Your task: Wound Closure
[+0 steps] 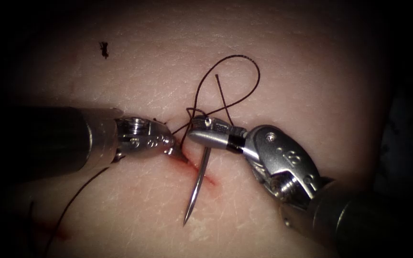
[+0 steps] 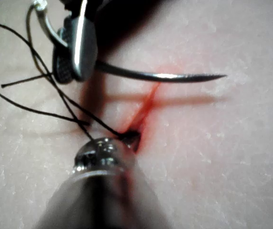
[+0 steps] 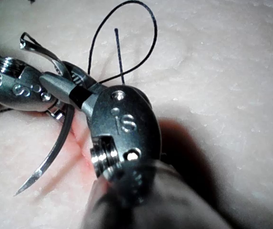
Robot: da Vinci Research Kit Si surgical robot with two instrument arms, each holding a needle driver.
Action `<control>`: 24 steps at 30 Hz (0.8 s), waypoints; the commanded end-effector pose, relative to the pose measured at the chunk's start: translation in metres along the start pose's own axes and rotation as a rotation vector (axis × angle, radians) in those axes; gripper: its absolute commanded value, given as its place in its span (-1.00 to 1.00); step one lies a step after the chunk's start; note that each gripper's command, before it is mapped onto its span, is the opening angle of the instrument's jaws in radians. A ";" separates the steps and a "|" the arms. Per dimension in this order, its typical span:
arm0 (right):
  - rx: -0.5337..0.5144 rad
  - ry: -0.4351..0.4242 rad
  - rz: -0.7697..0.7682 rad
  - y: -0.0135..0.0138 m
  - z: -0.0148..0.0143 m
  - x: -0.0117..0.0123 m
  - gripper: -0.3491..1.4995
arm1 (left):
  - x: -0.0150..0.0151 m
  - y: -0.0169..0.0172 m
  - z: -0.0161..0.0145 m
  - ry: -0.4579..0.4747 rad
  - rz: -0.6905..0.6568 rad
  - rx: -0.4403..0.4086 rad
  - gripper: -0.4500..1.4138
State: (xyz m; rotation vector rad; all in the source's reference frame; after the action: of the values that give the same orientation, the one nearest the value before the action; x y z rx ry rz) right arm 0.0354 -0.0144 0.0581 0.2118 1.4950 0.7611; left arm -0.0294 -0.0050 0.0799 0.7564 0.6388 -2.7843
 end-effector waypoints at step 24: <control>-0.100 0.101 -0.276 0.0023 0.0026 0.0006 -1.00 | -0.0047 -0.0010 -0.0016 -0.273 0.043 -0.013 -1.00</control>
State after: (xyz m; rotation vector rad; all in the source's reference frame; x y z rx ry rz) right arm 0.0364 -0.0113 0.0586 -0.1171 1.5349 0.6251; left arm -0.0244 -0.0025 0.0807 0.3690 0.5756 -2.7700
